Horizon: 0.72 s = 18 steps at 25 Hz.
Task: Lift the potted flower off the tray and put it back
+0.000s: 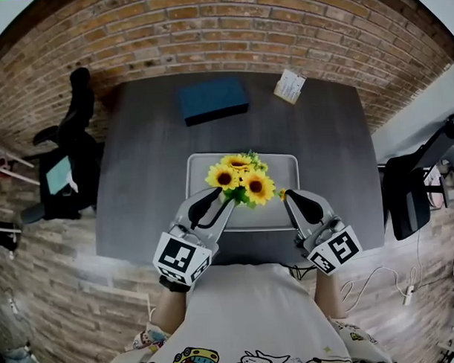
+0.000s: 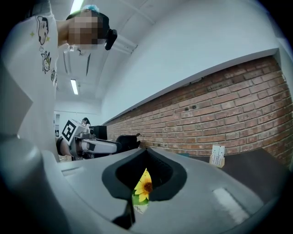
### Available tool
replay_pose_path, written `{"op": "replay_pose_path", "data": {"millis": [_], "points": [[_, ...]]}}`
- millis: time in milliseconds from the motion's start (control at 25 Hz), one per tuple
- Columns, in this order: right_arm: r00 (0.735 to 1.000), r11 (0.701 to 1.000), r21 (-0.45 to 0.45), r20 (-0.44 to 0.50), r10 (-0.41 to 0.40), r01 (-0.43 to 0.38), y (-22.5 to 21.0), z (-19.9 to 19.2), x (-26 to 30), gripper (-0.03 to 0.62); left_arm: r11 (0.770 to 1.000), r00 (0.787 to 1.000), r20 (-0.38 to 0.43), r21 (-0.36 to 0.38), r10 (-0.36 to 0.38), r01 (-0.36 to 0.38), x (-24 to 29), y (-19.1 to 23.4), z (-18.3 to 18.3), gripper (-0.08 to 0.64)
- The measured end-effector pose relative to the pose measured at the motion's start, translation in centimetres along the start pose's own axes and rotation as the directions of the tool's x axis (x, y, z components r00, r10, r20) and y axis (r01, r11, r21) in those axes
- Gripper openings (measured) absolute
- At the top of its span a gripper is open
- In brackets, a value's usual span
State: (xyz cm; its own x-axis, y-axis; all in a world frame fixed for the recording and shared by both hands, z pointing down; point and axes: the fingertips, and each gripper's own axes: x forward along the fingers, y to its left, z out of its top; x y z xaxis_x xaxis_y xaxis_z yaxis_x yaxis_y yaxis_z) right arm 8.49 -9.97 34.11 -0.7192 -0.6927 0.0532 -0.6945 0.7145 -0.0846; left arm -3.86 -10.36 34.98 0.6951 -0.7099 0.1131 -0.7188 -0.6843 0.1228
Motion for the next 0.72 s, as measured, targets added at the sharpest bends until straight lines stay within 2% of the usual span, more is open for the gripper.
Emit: {"op": "replay_pose_path", "data": {"millis": [240, 440, 720], "points": [[1.000, 1.000, -0.002, -0.004, 0.008, -0.008, 0.9, -0.7, -0.6, 0.002, 0.998, 0.998, 0.002, -0.023, 0.058, -0.058, -1.0, 0.8, -0.5, 0.015], [1.000, 1.000, 0.017, 0.000, -0.007, 0.007, 1.0, -1.0, -1.0, 0.002, 0.996, 0.996, -0.011, -0.034, 0.086, -0.086, -1.8, 1.3, -1.1, 0.014], [1.000, 0.999, 0.036, 0.000, -0.013, 0.013, 0.9, -0.9, -1.4, 0.002, 0.997, 0.997, -0.023, -0.019, 0.074, -0.074, -1.9, 0.9, -1.3, 0.014]]}}
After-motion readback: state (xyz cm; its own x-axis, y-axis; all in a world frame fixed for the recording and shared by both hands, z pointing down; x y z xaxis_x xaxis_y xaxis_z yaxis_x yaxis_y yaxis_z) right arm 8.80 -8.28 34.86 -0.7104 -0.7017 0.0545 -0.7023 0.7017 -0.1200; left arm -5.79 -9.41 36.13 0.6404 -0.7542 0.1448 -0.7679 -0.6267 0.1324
